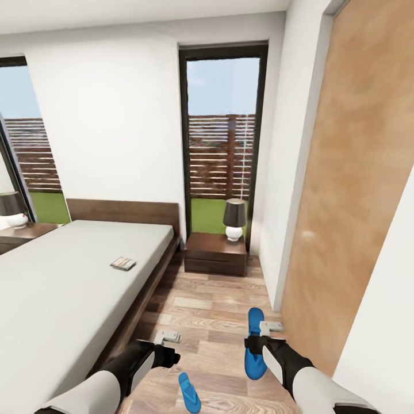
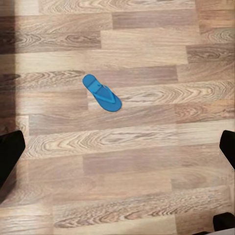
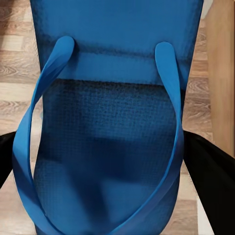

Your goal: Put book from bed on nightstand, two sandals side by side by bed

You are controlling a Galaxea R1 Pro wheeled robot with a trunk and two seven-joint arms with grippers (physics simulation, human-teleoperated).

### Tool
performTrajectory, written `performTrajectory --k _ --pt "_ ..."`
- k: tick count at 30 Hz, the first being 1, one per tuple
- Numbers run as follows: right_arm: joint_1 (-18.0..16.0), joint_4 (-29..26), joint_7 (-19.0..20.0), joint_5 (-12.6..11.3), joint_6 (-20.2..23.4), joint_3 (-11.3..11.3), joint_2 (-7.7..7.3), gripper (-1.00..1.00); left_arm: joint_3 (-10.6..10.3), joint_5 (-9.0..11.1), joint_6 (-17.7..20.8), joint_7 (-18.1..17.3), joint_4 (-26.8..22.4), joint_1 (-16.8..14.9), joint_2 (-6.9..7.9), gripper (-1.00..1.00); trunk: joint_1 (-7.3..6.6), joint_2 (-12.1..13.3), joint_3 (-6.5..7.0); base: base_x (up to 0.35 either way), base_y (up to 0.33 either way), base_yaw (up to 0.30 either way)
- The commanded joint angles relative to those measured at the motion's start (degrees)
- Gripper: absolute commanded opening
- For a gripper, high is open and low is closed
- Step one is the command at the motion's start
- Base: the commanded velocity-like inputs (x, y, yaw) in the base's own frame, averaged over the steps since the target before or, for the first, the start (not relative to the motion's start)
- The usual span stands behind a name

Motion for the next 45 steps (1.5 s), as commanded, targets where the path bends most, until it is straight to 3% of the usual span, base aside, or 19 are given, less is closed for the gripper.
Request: performTrajectory --k 1,18,45 --pt "0.0 -0.1 -0.1 0.0 0.3 -0.4 0.05 -1.00 -0.4 0.6 0.3 0.1 -0.1 0.0 0.04 1.00 0.05 0.0 -0.02 0.263 -0.187 0.000" --pt "0.0 -0.1 -0.1 -0.1 0.3 -0.3 0.05 -1.00 -0.4 0.6 0.3 0.0 -0.1 0.0 0.04 1.00 0.05 0.0 -0.02 0.299 -0.048 0.000" --pt "0.0 -0.1 -0.1 -0.1 0.3 -0.3 0.13 -1.00 -0.4 0.7 0.3 0.0 -0.1 0.0 0.04 1.00 0.05 0.0 -0.02 0.204 -0.024 0.000"
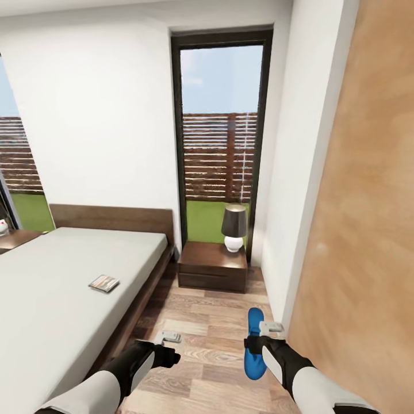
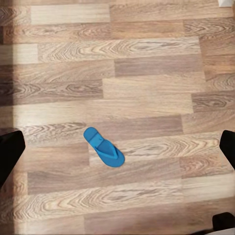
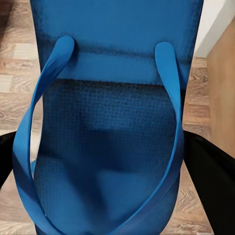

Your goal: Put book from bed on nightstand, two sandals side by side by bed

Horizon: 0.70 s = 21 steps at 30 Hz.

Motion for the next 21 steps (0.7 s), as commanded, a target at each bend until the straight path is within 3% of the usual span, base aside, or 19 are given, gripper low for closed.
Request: performTrajectory --k 1,10,21 --pt "0.0 -0.1 -0.1 0.0 0.3 -0.4 0.05 -1.00 -0.4 0.6 0.3 0.1 -0.1 0.0 0.04 1.00 0.05 0.0 -0.02 0.284 -0.023 0.000" --pt "0.0 -0.1 -0.1 0.0 0.3 -0.3 0.05 -1.00 -0.4 0.5 0.3 0.1 -0.1 0.0 0.04 1.00 0.05 0.0 -0.02 0.288 -0.022 0.010" --pt "0.0 -0.1 -0.1 0.0 0.3 -0.3 0.05 -1.00 -0.4 0.5 0.3 0.1 -0.1 0.0 -0.01 1.00 0.05 0.0 -0.02 0.266 -0.079 0.111"
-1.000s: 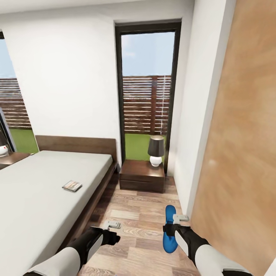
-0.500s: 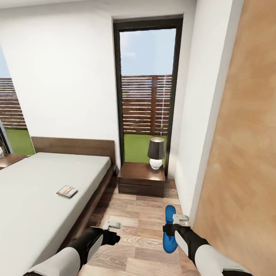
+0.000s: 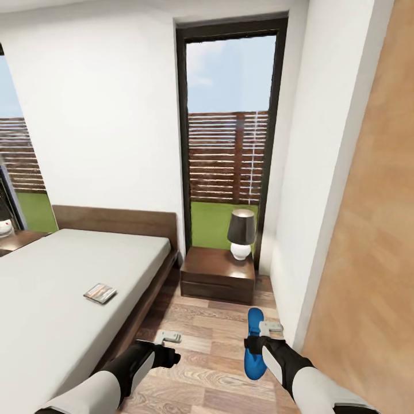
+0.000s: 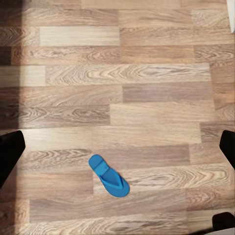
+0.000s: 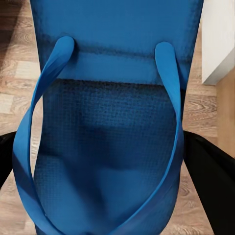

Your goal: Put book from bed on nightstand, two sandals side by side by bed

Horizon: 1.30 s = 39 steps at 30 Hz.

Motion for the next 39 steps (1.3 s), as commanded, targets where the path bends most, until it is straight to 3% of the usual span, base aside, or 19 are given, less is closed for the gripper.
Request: performTrajectory --k 1,12,39 --pt "0.0 -0.1 -0.1 0.0 0.3 -0.4 0.05 -1.00 -0.4 0.6 0.3 0.1 -0.1 0.0 0.05 1.00 0.05 0.0 -0.02 0.264 -0.079 0.037" --pt "0.0 -0.1 -0.1 0.0 0.3 -0.3 0.05 -1.00 -0.4 0.6 0.3 0.1 -0.1 0.0 0.00 1.00 0.05 0.0 -0.02 0.210 -0.083 0.020" --pt "0.0 -0.1 -0.1 0.0 0.3 -0.3 0.18 -1.00 -0.4 0.6 0.3 0.1 -0.1 0.0 0.01 1.00 0.05 0.0 -0.02 0.011 -0.005 0.061"
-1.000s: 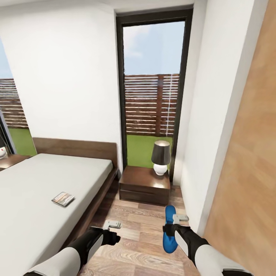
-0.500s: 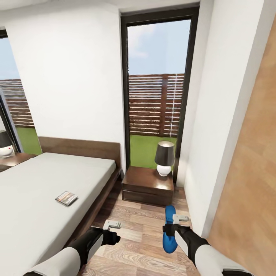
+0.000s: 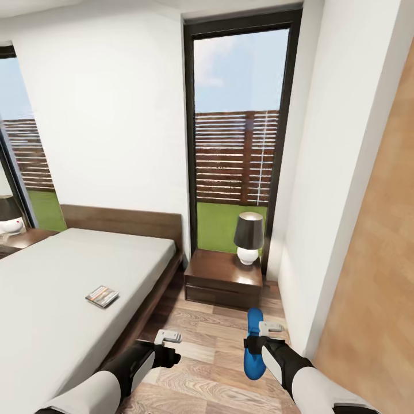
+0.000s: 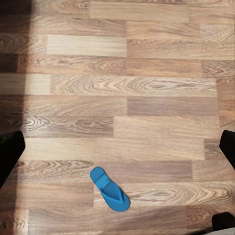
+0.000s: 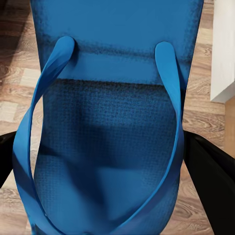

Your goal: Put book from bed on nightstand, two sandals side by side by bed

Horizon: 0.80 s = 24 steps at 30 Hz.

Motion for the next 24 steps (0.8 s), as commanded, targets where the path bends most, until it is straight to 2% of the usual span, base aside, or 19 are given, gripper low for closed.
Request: performTrajectory --k 1,9,24 --pt "0.0 -0.1 -0.1 0.0 0.3 -0.4 0.05 -1.00 -0.4 0.6 0.3 0.1 -0.1 0.0 0.04 1.00 0.02 0.0 -0.03 0.000 0.000 0.177" --pt "0.0 -0.1 -0.1 0.0 0.3 -0.4 0.06 -1.00 -0.4 0.5 0.3 0.1 -0.1 0.0 0.03 1.00 0.02 0.0 -0.03 0.000 0.000 0.162" --pt "0.0 -0.1 -0.1 0.0 0.3 -0.4 0.05 -1.00 -0.5 0.5 0.3 0.1 -0.1 0.0 0.03 1.00 0.02 0.0 -0.03 -0.017 0.000 0.021"
